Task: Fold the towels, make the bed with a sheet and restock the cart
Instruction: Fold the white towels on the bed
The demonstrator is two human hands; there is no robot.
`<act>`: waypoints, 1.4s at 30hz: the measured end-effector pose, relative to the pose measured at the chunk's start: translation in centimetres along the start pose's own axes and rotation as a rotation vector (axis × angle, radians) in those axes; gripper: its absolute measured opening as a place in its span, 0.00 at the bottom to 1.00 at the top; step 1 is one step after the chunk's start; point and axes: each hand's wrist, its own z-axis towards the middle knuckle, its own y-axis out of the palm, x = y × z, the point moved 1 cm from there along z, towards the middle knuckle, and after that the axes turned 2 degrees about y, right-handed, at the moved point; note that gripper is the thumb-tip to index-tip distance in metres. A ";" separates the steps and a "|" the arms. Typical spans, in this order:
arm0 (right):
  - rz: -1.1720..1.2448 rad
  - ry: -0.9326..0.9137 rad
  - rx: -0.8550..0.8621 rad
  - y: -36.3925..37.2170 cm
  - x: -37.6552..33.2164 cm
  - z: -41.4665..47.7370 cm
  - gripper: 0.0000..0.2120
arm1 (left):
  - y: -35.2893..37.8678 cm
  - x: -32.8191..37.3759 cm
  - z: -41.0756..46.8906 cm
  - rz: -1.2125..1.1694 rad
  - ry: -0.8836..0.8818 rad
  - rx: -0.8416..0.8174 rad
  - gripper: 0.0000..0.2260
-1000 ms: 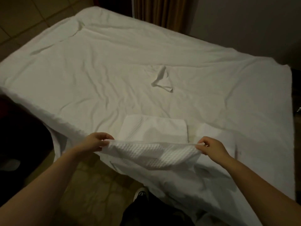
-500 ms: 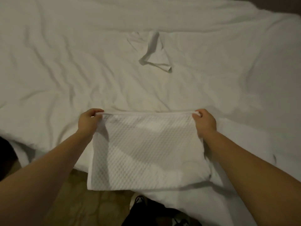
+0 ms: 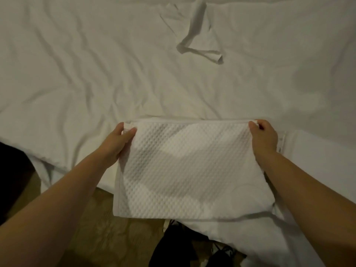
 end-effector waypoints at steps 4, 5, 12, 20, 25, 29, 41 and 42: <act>-0.256 -0.081 0.024 -0.1 -1.3 -0.6 0.14 | 0.3 0.0 -1.5 -0.175 -0.007 0.054 0.19; -0.373 -0.152 0.055 0.1 -1.8 -1.3 0.15 | 0.4 0.2 -2.2 -0.221 -0.023 0.045 0.18; -0.543 -0.692 -0.307 5.8 -6.2 -8.5 0.29 | 3.5 1.1 -7.1 0.277 0.368 -0.025 0.08; -0.610 -0.979 -0.479 10.4 -7.8 -12.8 0.20 | 4.9 -0.9 -7.9 0.466 0.575 0.073 0.12; -0.440 -1.077 -0.429 10.3 -7.3 -13.0 0.11 | 2.5 -2.2 -5.9 0.587 0.414 0.123 0.15; -0.303 -1.085 -0.406 10.0 -6.0 -13.4 0.08 | 0.8 -4.1 -4.9 0.852 0.414 0.191 0.22; -0.573 -0.831 -0.521 15.5 -12.5 -14.0 0.25 | -2.1 -3.5 -3.7 0.330 0.240 0.353 0.12; -0.653 -0.800 -0.533 16.2 -12.6 -13.9 0.28 | -2.1 -3.5 -4.0 0.333 0.240 0.352 0.13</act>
